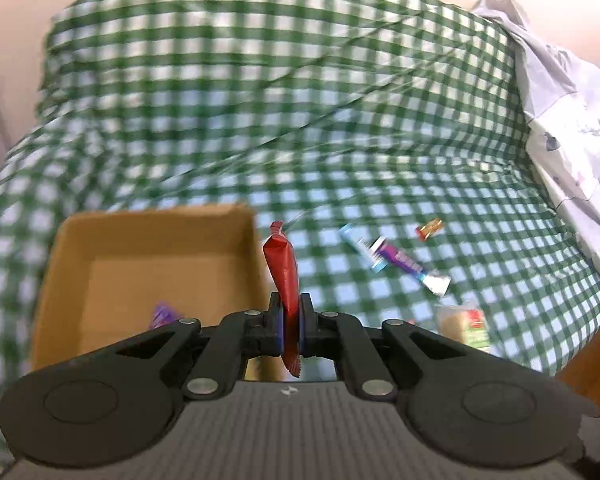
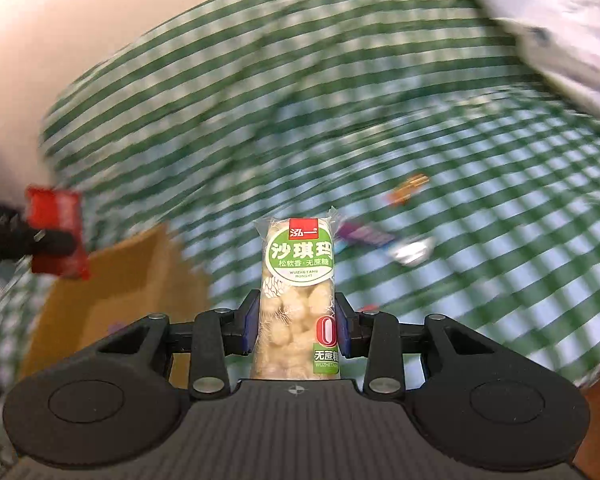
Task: Organize snacks
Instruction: 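Carry the red pack and cracker bar over the box and open both tools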
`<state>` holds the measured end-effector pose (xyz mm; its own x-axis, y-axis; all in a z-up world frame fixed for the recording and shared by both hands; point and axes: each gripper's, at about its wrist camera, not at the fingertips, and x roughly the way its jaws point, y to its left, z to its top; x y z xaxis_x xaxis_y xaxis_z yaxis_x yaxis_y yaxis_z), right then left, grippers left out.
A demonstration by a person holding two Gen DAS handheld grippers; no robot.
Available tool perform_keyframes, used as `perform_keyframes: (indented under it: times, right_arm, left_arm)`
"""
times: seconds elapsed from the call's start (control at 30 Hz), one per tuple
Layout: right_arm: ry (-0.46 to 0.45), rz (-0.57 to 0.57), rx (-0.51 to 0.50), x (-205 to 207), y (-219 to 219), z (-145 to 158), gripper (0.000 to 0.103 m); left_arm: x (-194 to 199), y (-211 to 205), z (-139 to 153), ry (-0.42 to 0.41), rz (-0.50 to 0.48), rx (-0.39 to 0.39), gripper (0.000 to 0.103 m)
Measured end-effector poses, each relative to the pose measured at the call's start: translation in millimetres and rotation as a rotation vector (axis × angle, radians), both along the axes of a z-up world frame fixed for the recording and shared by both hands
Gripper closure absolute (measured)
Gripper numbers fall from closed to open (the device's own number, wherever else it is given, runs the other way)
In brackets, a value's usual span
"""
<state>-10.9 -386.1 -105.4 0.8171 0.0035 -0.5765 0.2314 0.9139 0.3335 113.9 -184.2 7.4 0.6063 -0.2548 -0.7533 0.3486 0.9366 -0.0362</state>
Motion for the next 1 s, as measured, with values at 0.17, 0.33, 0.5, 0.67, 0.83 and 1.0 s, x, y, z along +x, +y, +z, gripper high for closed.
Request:
perform_keyframes:
  times: [0.17, 0.33, 0.5, 0.67, 0.83, 1.0]
  right_arm:
    - [0.028, 0.126, -0.01, -29, 69, 13, 0.064]
    - [0.051, 0.194, -0.05, -49, 111, 25, 0.064]
    - [0.047, 0.214, -0.106, -61, 141, 36, 0.064]
    - [0.047, 0.239, -0.143, -68, 162, 40, 0.064]
    - [0.057, 0.264, -0.182, -70, 179, 43, 0.064]
    - [0.065, 0.269, -0.208, -69, 186, 45, 0.064]
  left_arm:
    - [-41, 59, 2, 0.037, 0.088, 0.043, 0.097]
    - [-74, 114, -4, 0.044, 0.162, 0.042, 0.096]
    - [-94, 151, -3, 0.031, 0.195, -0.008, 0.097]
    - [-102, 171, 3, 0.014, 0.204, -0.044, 0.097]
    - [-104, 185, 4, 0.009, 0.215, -0.074, 0.097]
    - [-104, 192, 4, 0.011, 0.223, -0.094, 0.097]
